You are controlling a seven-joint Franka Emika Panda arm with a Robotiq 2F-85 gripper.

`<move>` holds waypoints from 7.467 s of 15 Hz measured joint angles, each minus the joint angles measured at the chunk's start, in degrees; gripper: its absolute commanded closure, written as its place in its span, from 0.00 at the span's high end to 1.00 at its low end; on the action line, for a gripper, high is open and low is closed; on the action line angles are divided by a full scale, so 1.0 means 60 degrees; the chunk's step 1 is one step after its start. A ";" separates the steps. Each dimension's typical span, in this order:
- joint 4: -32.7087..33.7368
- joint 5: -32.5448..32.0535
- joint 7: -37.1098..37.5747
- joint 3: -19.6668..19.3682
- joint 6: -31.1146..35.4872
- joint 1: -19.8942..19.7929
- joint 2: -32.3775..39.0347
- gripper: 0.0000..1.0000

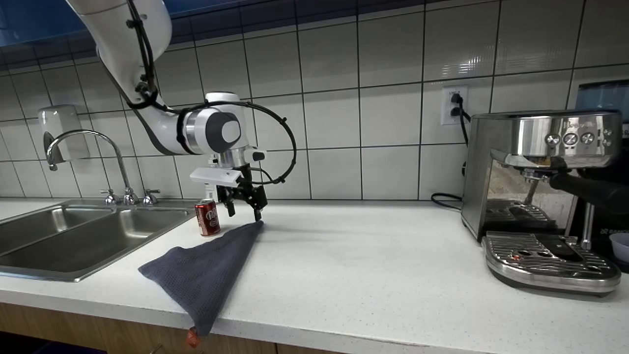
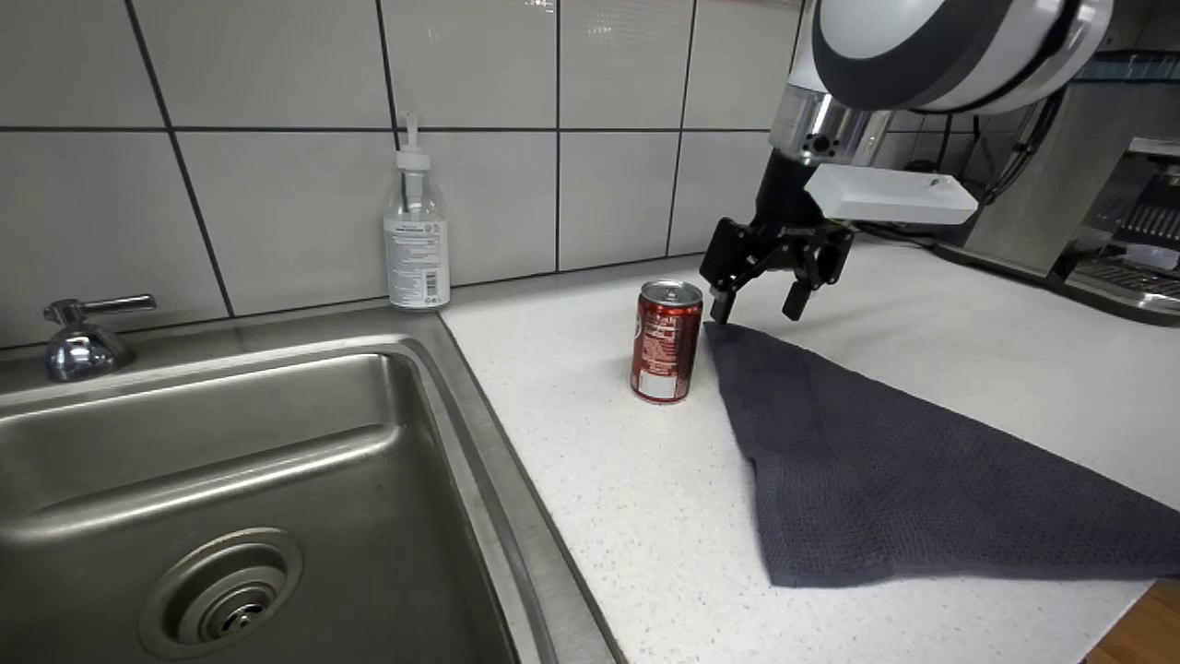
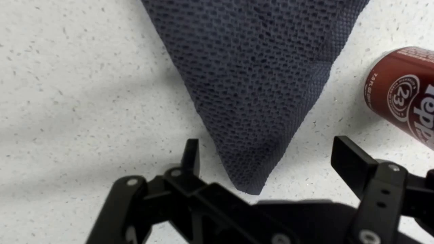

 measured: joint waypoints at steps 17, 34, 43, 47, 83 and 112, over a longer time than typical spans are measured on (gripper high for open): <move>0.1071 -0.0005 0.0385 -0.0250 -0.0508 0.0036 0.0914 1.00; 0.1327 -0.0006 0.0407 -0.0328 -0.0549 0.0065 0.1206 1.00; 0.1740 -0.0029 0.0524 -0.0340 -0.0549 0.0224 0.1513 1.00; 0.1908 -0.0036 0.0568 -0.0342 -0.0550 0.0247 0.1654 1.00; 0.1576 0.0002 -0.0166 -0.0123 -0.0375 -0.0094 0.0817 0.01; -0.2580 0.1260 -0.2448 0.0310 0.1242 -0.0626 -0.2697 0.01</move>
